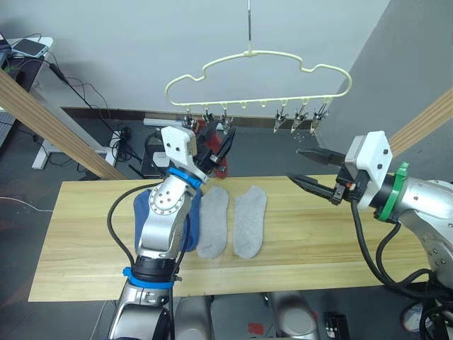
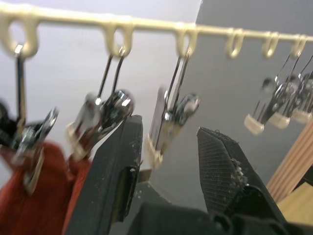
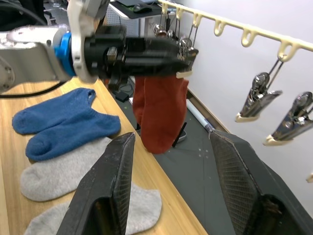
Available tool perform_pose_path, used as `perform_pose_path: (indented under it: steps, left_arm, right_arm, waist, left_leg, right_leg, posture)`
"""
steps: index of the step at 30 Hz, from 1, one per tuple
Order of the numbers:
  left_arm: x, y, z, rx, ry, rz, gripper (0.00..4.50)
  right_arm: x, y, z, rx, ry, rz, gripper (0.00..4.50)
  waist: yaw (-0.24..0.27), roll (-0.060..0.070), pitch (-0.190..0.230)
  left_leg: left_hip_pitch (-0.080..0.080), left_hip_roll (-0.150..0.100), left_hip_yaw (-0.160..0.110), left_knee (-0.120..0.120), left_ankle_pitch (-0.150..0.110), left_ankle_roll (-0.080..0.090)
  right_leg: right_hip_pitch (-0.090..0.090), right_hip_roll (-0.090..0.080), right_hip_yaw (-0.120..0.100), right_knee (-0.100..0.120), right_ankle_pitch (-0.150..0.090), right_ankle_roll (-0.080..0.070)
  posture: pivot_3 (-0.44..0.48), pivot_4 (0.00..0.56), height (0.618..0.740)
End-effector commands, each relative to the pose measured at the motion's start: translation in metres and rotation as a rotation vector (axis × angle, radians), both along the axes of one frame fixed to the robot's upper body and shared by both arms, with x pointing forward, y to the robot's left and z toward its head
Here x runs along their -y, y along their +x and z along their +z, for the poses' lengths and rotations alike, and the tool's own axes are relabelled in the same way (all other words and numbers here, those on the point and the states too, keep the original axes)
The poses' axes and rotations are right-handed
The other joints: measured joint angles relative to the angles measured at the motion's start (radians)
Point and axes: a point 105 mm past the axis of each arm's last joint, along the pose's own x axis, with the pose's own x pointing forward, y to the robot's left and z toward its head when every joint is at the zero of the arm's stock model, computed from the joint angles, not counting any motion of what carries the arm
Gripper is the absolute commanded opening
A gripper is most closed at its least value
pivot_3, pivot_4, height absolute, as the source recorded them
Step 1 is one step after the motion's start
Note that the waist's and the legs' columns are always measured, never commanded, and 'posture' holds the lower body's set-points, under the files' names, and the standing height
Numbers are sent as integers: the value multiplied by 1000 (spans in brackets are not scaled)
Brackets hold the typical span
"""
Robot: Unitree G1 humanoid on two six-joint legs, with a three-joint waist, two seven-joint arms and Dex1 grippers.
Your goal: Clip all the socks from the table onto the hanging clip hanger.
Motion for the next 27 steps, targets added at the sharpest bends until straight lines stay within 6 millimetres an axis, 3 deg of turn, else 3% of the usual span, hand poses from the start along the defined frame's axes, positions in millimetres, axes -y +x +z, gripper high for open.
perform_pose_path:
  steps: [1,27]
  left_arm:
    - [0,-1,12,40,-15,23,2021]
    - [9,-5,28,68,-44,-20,2021]
  right_arm:
    - [1,-5,7,38,-2,19,2524]
    - [2,-4,7,29,1,28,2524]
  waist:
    - [-1,0,0]
    - [-2,0,0]
  left_leg:
    - [0,0,0,0,0,0]
    - [0,0,0,0,0,0]
  right_leg:
    - [0,0,0,0,0,0]
    - [0,0,0,0,0,0]
  posture:
    - [-293,332,732]
    - [-304,329,732]
